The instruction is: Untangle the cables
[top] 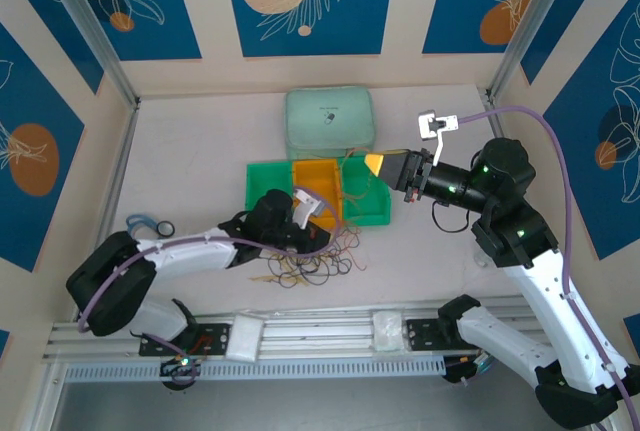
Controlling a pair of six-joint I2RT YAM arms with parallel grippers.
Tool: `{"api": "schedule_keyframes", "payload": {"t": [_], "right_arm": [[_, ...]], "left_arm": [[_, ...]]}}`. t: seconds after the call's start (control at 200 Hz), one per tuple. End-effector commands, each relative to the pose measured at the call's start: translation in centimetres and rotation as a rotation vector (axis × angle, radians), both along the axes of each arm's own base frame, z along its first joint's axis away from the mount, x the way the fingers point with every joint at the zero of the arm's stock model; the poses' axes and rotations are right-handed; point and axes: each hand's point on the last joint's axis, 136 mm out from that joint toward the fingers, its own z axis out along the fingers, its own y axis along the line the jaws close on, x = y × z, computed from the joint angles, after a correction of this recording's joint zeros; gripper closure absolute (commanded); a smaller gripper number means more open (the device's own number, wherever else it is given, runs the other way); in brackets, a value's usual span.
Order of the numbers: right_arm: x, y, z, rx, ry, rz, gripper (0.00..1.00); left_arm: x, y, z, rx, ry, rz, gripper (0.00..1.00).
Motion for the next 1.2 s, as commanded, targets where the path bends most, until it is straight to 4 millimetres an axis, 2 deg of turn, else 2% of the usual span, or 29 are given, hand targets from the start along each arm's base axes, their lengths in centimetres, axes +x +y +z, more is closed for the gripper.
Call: {"api": "schedule_keyframes", "payload": {"t": [0.0, 0.1, 0.195, 0.33, 0.435, 0.535, 0.665, 0.83, 0.98, 1.105, 1.196], "right_arm": [[-0.4, -0.3, 0.7, 0.010, -0.024, 0.001, 1.00], [0.1, -1.0, 0.0, -0.033, -0.030, -0.059, 1.00], [1.2, -2.6, -1.2, -0.111, -0.042, -0.189, 1.00], [3.1, -6.3, -3.4, -0.262, -0.050, -0.423, 1.00], [4.4, -10.0, -5.2, -0.398, -0.041, -0.614, 1.00], [5.0, -12.9, -6.7, -0.506, -0.014, -0.739, 1.00], [5.1, -15.5, -7.8, -0.568, 0.026, -0.835, 1.00], [5.0, -18.3, -8.7, -0.610, 0.059, -0.937, 1.00], [4.6, -20.3, -9.2, -0.616, 0.090, -1.004, 1.00], [4.7, -21.3, -9.7, -0.600, 0.125, -1.027, 1.00], [4.8, -21.6, -10.0, -0.578, 0.146, -1.028, 1.00]], "left_arm": [[-0.4, -0.8, 0.7, -0.013, 0.012, -0.038, 1.00], [-0.2, -0.3, 0.6, 0.022, -0.005, -0.023, 1.00], [-0.1, 0.7, 0.8, 0.065, -0.037, -0.003, 1.00], [0.0, 2.4, 1.6, 0.134, -0.091, 0.027, 1.00], [0.2, 3.7, 2.8, 0.183, -0.145, 0.049, 1.00], [0.4, 5.0, 4.2, 0.236, -0.191, 0.060, 1.00], [0.8, 6.8, 6.6, 0.294, -0.246, 0.097, 1.00], [2.1, 9.8, 9.4, 0.339, -0.308, 0.216, 1.00], [3.3, 13.6, 10.8, 0.395, -0.317, 0.361, 1.00], [3.8, 16.8, 11.6, 0.461, -0.326, 0.475, 1.00], [3.8, 17.7, 12.2, 0.451, -0.333, 0.505, 1.00]]}}
